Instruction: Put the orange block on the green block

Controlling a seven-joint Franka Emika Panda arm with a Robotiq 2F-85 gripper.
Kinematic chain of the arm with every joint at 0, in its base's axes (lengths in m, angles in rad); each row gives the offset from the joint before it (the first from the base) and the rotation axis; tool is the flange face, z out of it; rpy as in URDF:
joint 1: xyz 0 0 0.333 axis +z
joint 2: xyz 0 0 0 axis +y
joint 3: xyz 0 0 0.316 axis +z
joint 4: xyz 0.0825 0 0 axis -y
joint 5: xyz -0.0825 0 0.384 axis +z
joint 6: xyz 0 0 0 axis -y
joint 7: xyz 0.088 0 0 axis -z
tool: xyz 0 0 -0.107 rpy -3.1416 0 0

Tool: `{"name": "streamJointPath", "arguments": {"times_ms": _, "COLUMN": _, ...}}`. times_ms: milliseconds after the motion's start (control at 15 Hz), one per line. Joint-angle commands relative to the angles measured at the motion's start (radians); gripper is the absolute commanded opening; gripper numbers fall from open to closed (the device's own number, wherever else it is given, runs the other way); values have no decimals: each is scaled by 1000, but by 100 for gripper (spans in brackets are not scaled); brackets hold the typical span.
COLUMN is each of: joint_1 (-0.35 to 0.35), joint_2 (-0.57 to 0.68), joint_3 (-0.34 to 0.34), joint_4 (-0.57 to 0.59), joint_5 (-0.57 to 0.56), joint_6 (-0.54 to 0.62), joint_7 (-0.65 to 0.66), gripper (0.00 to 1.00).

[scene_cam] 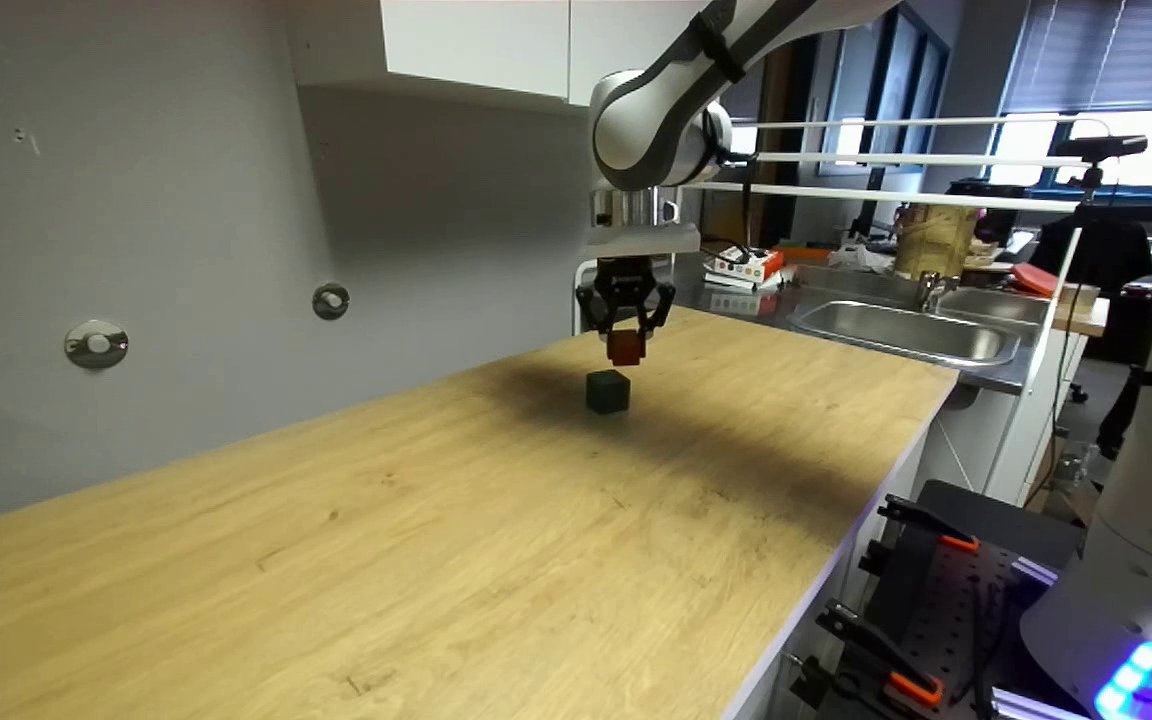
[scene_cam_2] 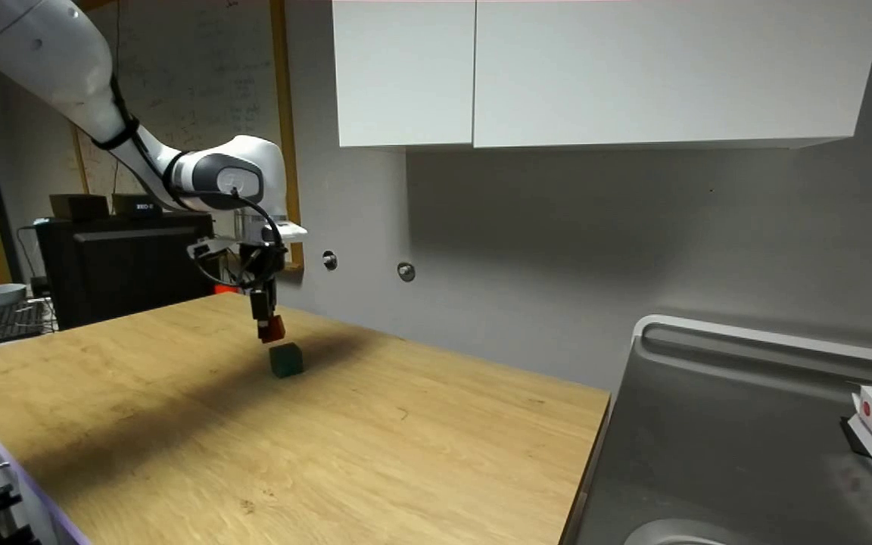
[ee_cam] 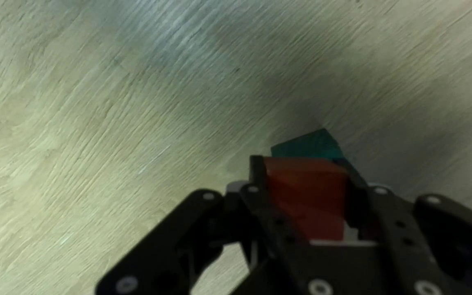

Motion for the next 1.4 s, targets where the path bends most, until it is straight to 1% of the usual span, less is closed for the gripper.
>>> {"name": "streamJointPath", "arguments": {"times_ms": 0, "joint_1": -5, "joint_2": 37, "joint_3": 16, "joint_4": 67, "joint_5": 0, "joint_6": -54, "joint_7": -25, "gripper": 18}}
{"name": "streamJointPath", "arguments": {"times_ms": 800, "joint_1": -14, "joint_2": 161, "joint_3": 15, "joint_4": 192, "joint_5": 44, "joint_6": -111, "joint_7": -120, "gripper": 18}}
{"name": "streamJointPath", "arguments": {"times_ms": 867, "joint_1": -14, "joint_2": 168, "joint_3": 15, "joint_4": 198, "joint_5": 45, "joint_6": -116, "joint_7": -124, "gripper": 68}}
{"name": "streamJointPath", "arguments": {"times_ms": 933, "joint_1": -13, "joint_2": 176, "joint_3": 14, "joint_4": 205, "joint_5": 45, "joint_6": -123, "joint_7": -126, "gripper": 69}}
{"name": "streamJointPath", "arguments": {"times_ms": 1000, "joint_1": -13, "joint_2": 183, "joint_3": 13, "joint_4": 211, "joint_5": 44, "joint_6": -126, "joint_7": -127, "gripper": 73}}
{"name": "streamJointPath", "arguments": {"times_ms": 1133, "joint_1": -14, "joint_2": 192, "joint_3": 12, "joint_4": 219, "joint_5": 46, "joint_6": -132, "joint_7": -132, "gripper": 88}}
{"name": "streamJointPath", "arguments": {"times_ms": 1200, "joint_1": -14, "joint_2": 193, "joint_3": 12, "joint_4": 221, "joint_5": 46, "joint_6": -133, "joint_7": -135, "gripper": 97}}
{"name": "streamJointPath", "arguments": {"times_ms": 1333, "joint_1": -14, "joint_2": 193, "joint_3": 13, "joint_4": 222, "joint_5": 42, "joint_6": -134, "joint_7": -151, "gripper": 100}}
